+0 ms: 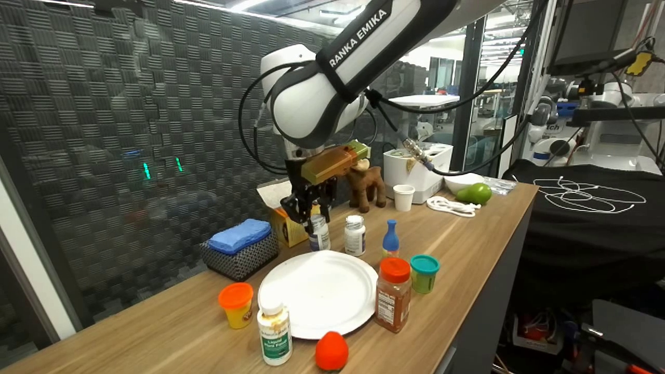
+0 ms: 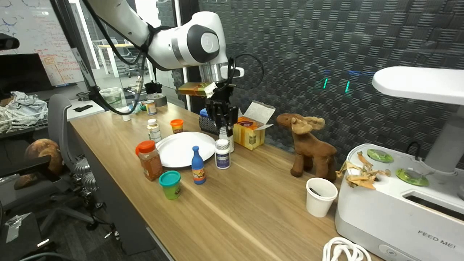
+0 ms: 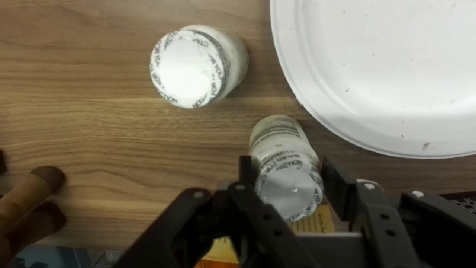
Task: Put all the bottles and the orange plushie surrounding the white plate on the white plate
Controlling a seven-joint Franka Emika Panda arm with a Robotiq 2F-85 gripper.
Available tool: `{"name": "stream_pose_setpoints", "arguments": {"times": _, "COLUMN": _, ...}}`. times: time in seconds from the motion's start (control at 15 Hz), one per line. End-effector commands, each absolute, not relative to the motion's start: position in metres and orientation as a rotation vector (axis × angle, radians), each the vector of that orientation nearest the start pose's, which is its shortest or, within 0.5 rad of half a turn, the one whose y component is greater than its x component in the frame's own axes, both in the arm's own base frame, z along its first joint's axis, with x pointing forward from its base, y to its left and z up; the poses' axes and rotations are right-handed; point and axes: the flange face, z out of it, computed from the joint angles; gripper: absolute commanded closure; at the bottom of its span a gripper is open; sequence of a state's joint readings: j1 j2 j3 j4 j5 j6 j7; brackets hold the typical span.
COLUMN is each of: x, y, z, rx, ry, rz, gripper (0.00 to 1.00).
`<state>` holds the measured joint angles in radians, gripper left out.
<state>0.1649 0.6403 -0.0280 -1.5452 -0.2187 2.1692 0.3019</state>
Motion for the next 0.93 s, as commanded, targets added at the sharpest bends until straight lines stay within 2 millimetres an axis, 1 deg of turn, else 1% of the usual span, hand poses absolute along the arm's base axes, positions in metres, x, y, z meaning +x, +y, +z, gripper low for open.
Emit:
{"name": "stream_pose_setpoints", "arguments": {"times": 0.0, "x": 0.707, "y": 0.092, "z": 0.287, "rx": -3.349, "ry": 0.072, "rz": -0.078, "gripper": 0.77}}
{"name": "stream_pose_setpoints", "arguments": {"times": 0.13, "x": 0.705, "y": 0.093, "z": 0.297, "rx": -3.347, "ry": 0.074, "rz": -0.092, "gripper": 0.80}}
{"name": "stream_pose_setpoints", "arguments": {"times": 0.4, "x": 0.695, "y": 0.096, "z": 0.328, "rx": -3.345, "ry": 0.128, "rz": -0.114, "gripper": 0.80}}
{"name": "stream_pose_setpoints", "arguments": {"times": 0.53, "x": 0.684, "y": 0.102, "z": 0.346, "rx": -3.339, "ry": 0.141, "rz": -0.111, "gripper": 0.80}}
{"name": "stream_pose_setpoints", "arguments": {"times": 0.73, "x": 0.659, "y": 0.114, "z": 0.362, "rx": -3.313, "ry": 0.138, "rz": -0.031, "gripper": 0.80}}
{"name": "stream_pose_setpoints", "arguments": {"times": 0.87, "x": 0.639, "y": 0.123, "z": 0.362, "rx": -3.289, "ry": 0.119, "rz": 0.054, "gripper": 0.80}}
